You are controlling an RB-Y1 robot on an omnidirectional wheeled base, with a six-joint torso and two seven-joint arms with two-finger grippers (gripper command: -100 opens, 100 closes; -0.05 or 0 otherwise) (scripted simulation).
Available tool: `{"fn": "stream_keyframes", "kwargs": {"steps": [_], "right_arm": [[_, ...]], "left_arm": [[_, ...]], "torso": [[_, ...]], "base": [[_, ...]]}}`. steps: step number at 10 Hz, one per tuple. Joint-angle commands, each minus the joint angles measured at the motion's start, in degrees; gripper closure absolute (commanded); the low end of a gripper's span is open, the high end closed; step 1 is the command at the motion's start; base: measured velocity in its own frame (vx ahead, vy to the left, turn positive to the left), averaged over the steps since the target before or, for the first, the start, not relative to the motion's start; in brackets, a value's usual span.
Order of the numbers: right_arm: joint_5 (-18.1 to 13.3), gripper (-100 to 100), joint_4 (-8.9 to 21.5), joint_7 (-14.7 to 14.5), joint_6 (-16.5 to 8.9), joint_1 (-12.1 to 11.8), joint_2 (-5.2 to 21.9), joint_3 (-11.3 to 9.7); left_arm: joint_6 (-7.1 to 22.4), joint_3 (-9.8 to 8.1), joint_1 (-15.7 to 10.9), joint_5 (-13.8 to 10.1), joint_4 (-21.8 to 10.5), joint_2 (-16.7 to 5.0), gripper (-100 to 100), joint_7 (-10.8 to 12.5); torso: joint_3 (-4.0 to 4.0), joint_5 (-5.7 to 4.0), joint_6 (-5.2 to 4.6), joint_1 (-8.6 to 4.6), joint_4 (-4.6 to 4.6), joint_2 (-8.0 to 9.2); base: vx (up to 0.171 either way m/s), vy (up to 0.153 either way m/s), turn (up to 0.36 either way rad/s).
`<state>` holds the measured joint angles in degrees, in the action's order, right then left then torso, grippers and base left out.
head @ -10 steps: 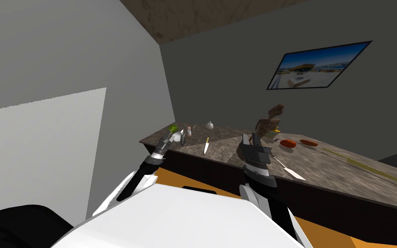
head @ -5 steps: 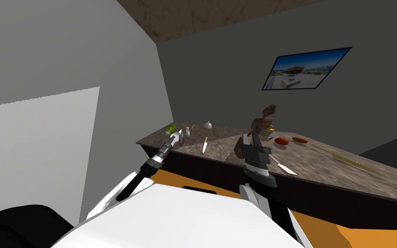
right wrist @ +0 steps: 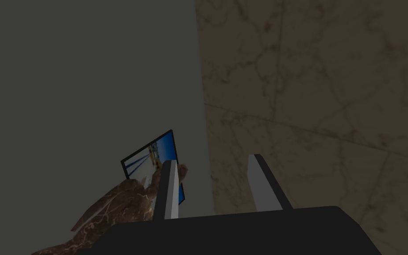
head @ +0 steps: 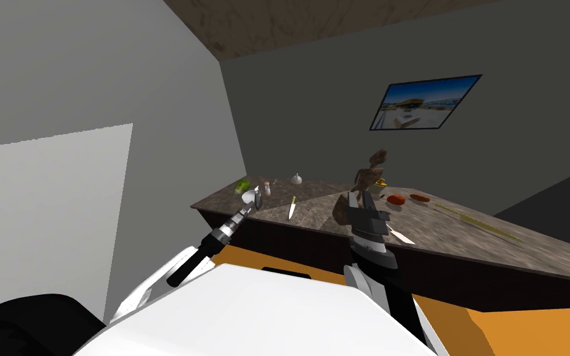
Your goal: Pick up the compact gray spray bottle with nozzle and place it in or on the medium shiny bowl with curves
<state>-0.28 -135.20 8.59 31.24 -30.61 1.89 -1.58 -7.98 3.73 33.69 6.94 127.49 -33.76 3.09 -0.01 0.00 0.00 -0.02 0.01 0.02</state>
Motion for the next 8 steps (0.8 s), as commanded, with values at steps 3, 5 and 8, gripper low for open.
{"fn": "stream_keyframes", "kwargs": {"steps": [3, 5, 8], "right_arm": [[0.00, 0, 0.00, 0.00, 0.00, 0.00, 0.00, 0.00], [0.00, 0, 0.00, 0.00, 0.00, 0.00, 0.00, 0.00], [0.00, 0, 0.00, 0.00, 0.00, 0.00, 0.00, 0.00]], "left_arm": [[3.73, 0.32, 1.17, 1.51, -2.08, -6.09, -100, -0.80], [5.35, 0.41, 1.55, 2.12, -2.75, -8.25, -100, -1.13], [10.30, 0.29, 2.49, 3.81, -4.62, -14.17, -100, -2.02]], "torso": [[0.00, 0.00, 0.01, 0.01, 0.00, -0.01], [0.01, 0.00, 0.01, -0.02, 0.00, -0.01], [0.02, -0.01, 0.00, -0.02, -0.01, -0.04]], "base": [[-0.004, -0.011, -0.081], [0.001, -0.014, -0.080], [0.006, -0.017, -0.126]]}}
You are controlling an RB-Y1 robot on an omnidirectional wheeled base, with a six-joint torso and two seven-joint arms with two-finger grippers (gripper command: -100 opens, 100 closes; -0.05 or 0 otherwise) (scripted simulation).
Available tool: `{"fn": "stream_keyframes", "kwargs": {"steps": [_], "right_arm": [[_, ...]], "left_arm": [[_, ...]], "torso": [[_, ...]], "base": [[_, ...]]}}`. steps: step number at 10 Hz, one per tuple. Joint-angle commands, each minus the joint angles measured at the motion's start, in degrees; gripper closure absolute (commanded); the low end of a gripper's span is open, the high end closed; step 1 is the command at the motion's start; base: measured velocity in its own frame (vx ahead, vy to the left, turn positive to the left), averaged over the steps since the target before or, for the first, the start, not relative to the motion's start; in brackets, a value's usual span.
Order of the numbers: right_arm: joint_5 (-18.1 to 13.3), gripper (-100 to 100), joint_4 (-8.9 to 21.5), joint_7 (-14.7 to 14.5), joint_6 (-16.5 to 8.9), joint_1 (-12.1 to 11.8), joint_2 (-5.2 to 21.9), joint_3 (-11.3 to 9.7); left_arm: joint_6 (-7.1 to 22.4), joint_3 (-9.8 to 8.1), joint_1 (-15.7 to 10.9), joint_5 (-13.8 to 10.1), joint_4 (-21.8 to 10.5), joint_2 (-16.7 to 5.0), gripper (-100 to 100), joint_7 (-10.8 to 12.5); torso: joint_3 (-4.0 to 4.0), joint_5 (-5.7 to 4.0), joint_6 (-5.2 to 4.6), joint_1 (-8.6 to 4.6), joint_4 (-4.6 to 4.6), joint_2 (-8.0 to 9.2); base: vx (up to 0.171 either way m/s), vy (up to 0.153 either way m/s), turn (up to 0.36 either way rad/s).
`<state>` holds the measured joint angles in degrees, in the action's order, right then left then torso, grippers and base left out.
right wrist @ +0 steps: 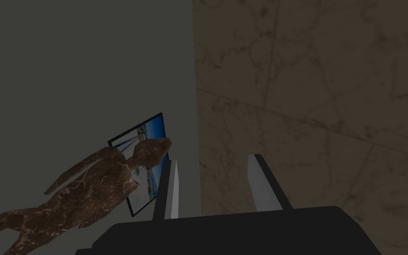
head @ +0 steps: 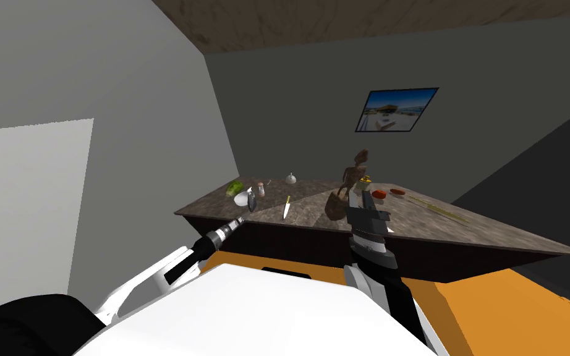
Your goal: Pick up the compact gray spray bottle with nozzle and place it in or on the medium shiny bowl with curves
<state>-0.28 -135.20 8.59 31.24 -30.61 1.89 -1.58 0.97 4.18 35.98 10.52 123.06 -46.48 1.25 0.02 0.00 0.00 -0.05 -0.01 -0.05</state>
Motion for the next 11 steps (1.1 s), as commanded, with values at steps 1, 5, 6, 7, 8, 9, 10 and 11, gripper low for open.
{"fn": "stream_keyframes", "kwargs": {"steps": [1, 5, 6, 7, 8, 9, 10, 11], "right_arm": [[0.00, 0, 0.00, 0.00, 0.00, 0.00, 0.00, 0.00], [0.00, 0, 0.00, 0.00, 0.00, 0.00, 0.00, 0.00], [0.00, 0, 0.00, 0.00, 0.00, 0.00, 0.00, 0.00], [0.00, 0, 0.00, 0.00, 0.00, 0.00, 0.00, 0.00], [0.00, 0, 0.00, 0.00, 0.00, 0.00, 0.00, 0.00], [0.00, 0, 0.00, 0.00, 0.00, -0.01, 0.00, 0.00], [0.00, 0, 0.00, 0.00, 0.00, 0.00, 0.00, 0.00], [0.00, 0, 0.00, 0.00, 0.00, -0.01, 0.00, 0.00]], "left_arm": [[2.86, -0.33, 0.44, 0.74, -0.75, -2.86, -100, -0.45], [7.87, -1.15, 0.98, 2.11, -2.22, -8.28, -100, -1.17], [9.45, -1.51, 1.10, 2.51, -2.64, -9.77, -100, -1.37], [10.99, -1.90, 1.20, 2.89, -3.04, -11.16, -100, -1.56], [12.49, -2.30, 1.28, 3.25, -3.40, -12.45, -100, -1.74], [13.94, -2.72, 1.36, 3.58, -3.72, -13.64, -100, -1.90], [15.33, -3.14, 1.42, 3.89, -4.01, -14.75, -100, -2.05], [16.66, -3.55, 1.48, 4.18, -4.27, -15.77, -100, -2.18]], "torso": [[0.00, 0.00, 0.00, 0.00, 0.00, 0.00], [0.01, 0.00, 0.00, 0.01, 0.00, -0.03], [0.03, -0.01, -0.01, 0.00, -0.01, -0.05], [0.04, -0.01, 0.01, 0.00, -0.01, -0.06], [0.05, -0.01, 0.00, 0.00, -0.02, -0.08], [0.05, 0.00, 0.01, 0.00, -0.02, -0.09], [0.05, -0.01, 0.01, 0.00, -0.02, -0.09], [0.04, -0.01, 0.02, -0.01, -0.01, -0.07]], "base": [[0.015, -0.020, -0.163], [0.014, -0.013, -0.109], [0.026, -0.017, -0.171], [0.029, -0.017, -0.186], [0.033, -0.014, -0.153], [0.031, -0.014, -0.158], [0.025, -0.016, -0.131], [0.024, -0.016, -0.140]]}}
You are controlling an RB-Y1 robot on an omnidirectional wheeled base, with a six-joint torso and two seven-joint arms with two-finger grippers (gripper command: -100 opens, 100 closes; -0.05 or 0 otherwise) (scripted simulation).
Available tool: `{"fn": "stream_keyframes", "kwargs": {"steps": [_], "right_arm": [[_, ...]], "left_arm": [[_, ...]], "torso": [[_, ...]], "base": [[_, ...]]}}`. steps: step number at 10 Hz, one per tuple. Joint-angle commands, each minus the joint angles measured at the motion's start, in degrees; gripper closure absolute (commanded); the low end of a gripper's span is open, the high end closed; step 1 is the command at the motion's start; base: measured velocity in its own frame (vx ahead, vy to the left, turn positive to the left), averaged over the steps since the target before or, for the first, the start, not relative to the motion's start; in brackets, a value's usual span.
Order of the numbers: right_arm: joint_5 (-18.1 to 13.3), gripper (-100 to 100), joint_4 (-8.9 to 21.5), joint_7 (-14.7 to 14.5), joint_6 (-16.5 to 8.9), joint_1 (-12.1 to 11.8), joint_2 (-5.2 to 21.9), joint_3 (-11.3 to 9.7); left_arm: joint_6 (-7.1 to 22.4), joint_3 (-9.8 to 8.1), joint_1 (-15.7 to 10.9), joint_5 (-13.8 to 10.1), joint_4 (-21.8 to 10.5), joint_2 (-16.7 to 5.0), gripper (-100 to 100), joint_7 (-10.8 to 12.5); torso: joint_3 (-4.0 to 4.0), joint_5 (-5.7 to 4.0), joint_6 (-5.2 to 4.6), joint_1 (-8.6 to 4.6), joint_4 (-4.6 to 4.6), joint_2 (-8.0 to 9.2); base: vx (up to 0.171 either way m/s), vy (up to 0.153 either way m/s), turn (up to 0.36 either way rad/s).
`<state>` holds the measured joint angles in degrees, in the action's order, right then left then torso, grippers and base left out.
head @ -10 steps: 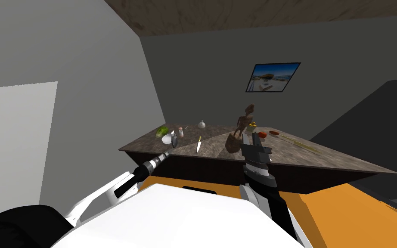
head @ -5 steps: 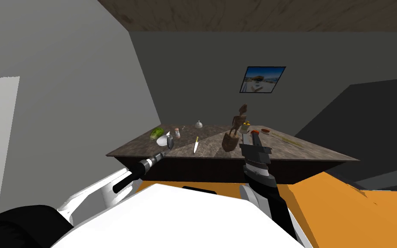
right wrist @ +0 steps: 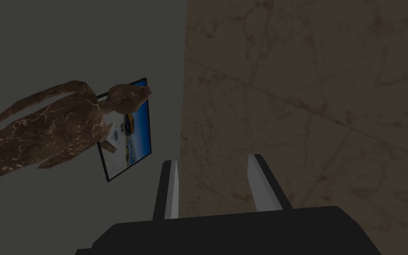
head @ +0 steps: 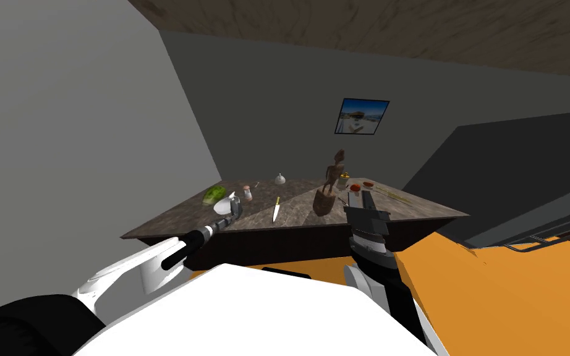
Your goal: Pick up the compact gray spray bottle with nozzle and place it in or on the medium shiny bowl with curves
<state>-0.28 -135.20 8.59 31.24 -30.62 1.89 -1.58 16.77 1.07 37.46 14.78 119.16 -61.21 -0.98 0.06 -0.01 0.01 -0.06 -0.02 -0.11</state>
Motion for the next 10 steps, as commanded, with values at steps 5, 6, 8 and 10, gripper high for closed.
{"fn": "stream_keyframes", "kwargs": {"steps": [5, 6, 8, 10], "right_arm": [[0.00, 0, 0.00, 0.00, 0.00, 0.00, 0.00, 0.00], [0.00, 0, 0.00, 0.00, 0.00, 0.00, 0.00, 0.00], [0.00, 0, 0.00, 0.00, 0.00, 0.00, 0.00, 0.00], [0.00, 0, 0.00, 0.00, 0.00, 0.00, 0.00, 0.00]], "left_arm": [[6.89, -2.39, 0.30, 1.19, -1.30, -5.72, -100, -0.48], [7.91, -2.72, 0.37, 1.40, -1.41, -6.63, -100, -0.56], [7.56, -2.61, 0.47, 1.31, -1.07, -6.16, 0, -0.53], [6.40, -2.08, -0.77, 1.63, -3.75, -4.60, -100, -1.05]], "torso": [[0.00, 0.00, 0.00, 0.01, 0.00, 0.00], [-0.01, 0.01, 0.02, 0.01, 0.00, 0.02], [-0.04, 0.01, 0.05, 0.03, 0.02, 0.07], [-0.01, 0.02, 0.02, 0.06, 0.00, 0.00]], "base": [[0.023, -0.012, -0.136], [0.017, -0.006, -0.079], [0.004, 0.000, -0.008], [0.057, 0.006, -0.096]]}}
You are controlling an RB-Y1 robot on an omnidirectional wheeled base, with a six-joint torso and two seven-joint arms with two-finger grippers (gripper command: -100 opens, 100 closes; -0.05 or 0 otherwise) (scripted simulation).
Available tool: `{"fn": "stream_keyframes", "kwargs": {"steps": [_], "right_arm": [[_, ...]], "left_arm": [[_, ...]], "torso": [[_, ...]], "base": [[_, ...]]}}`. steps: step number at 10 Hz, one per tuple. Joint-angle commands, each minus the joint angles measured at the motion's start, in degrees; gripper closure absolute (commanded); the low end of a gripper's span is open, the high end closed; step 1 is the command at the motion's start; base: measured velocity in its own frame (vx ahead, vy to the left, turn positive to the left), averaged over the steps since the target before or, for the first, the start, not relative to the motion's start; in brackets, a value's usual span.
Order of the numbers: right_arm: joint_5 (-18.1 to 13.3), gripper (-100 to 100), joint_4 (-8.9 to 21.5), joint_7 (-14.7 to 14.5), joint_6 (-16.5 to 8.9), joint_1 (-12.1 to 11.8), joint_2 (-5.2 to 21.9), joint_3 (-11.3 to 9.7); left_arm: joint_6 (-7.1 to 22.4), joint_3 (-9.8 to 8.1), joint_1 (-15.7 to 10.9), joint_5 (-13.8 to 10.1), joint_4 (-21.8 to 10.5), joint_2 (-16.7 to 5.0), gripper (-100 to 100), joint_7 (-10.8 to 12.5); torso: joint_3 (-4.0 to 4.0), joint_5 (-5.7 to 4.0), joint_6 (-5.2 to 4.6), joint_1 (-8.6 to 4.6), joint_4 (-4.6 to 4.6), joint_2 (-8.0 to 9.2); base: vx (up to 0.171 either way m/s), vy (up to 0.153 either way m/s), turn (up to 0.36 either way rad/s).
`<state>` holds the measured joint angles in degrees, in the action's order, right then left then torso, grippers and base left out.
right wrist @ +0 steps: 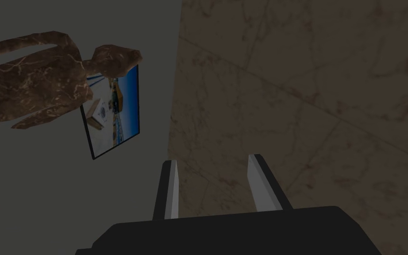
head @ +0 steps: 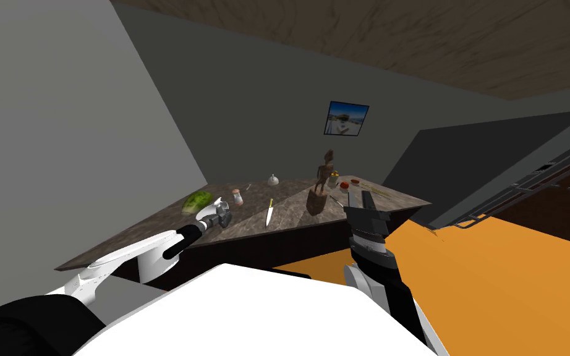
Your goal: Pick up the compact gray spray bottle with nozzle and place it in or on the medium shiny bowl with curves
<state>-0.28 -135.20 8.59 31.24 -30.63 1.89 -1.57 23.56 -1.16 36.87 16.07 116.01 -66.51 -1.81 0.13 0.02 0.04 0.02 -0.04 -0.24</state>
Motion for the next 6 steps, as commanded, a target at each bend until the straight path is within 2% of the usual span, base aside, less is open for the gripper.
{"fn": "stream_keyframes", "kwargs": {"steps": [1, 2, 6], "right_arm": [[0.00, 0, 0.00, 0.00, 0.00, 0.00, 0.00, 0.00], [0.00, 0, 0.00, 0.00, 0.00, 0.00, 0.00, 0.00], [0.00, 0, 0.00, 0.00, 0.00, 0.01, 0.00, 0.00]], "left_arm": [[0.00, 0.00, 0.00, 0.00, 0.00, 0.00, -100, 0.00], [-0.14, 0.01, -0.06, 0.00, -0.15, 0.04, 100, -0.03], [-0.08, -0.02, -0.05, 0.02, -0.16, 0.01, 100, -0.07]], "torso": [[0.00, 0.00, 0.00, 0.00, 0.00, 0.00], [-0.09, -0.01, 0.02, -0.04, 0.03, 0.16], [-0.13, 0.02, 0.00, -0.03, 0.05, 0.23]], "base": [[0.000, -0.006, 0.009], [0.000, 0.000, 0.000], [0.000, 0.000, 0.000]]}}
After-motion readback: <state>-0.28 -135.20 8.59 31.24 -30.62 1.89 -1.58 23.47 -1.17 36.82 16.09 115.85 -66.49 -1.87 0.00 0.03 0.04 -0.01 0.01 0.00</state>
